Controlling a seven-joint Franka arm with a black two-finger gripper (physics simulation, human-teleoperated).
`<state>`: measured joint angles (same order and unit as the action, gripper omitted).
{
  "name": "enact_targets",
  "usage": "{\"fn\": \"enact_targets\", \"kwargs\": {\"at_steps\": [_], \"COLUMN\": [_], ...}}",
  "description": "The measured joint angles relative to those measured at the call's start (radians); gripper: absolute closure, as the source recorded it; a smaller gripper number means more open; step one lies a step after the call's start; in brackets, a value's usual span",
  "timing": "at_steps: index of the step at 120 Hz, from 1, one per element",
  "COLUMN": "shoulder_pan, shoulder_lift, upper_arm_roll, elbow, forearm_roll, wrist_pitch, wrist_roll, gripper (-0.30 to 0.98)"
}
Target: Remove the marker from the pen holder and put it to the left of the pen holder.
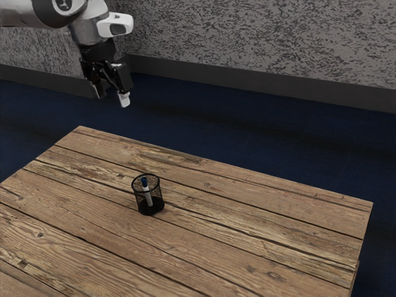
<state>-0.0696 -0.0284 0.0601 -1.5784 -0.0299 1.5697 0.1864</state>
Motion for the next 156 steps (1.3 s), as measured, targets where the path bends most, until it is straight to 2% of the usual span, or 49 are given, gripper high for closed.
{"fn": "enact_targets", "kwargs": {"at_steps": [28, 41, 56, 66, 73, 88, 108, 133, 156], "shoulder_pan": [0.005, 0.033, 0.001, -0.024, -0.013, 0.013, 0.009, 0.008, 0.010], "shoulder_lift": [-0.001, -0.048, -0.001, -0.047, -0.065, -0.066, 0.043, 0.113, 0.127], "upper_arm_roll": [-0.008, -0.048, -0.075, -0.075, -0.075, -0.074, -0.074, -0.072, -0.067], "elbow": [-0.062, -0.291, -0.375, -0.538, -0.595, -0.618, -0.624, -0.622, -0.624], "forearm_roll": [0.002, 0.075, 0.150, 0.196, 0.233, 0.270, 0.306, 0.318, 0.320], "wrist_pitch": [0.031, 0.156, 0.293, 0.443, 0.539, 0.637, 0.771, 0.881, 0.928], "wrist_roll": [0.017, 0.024, 0.035, 0.046, 0.055, 0.069, 0.091, 0.130, 0.162], "gripper": [0.00, 0.00, 0.00, 0.00, 0.00, 0.00, 0.00, 0.00, 0.04]}}
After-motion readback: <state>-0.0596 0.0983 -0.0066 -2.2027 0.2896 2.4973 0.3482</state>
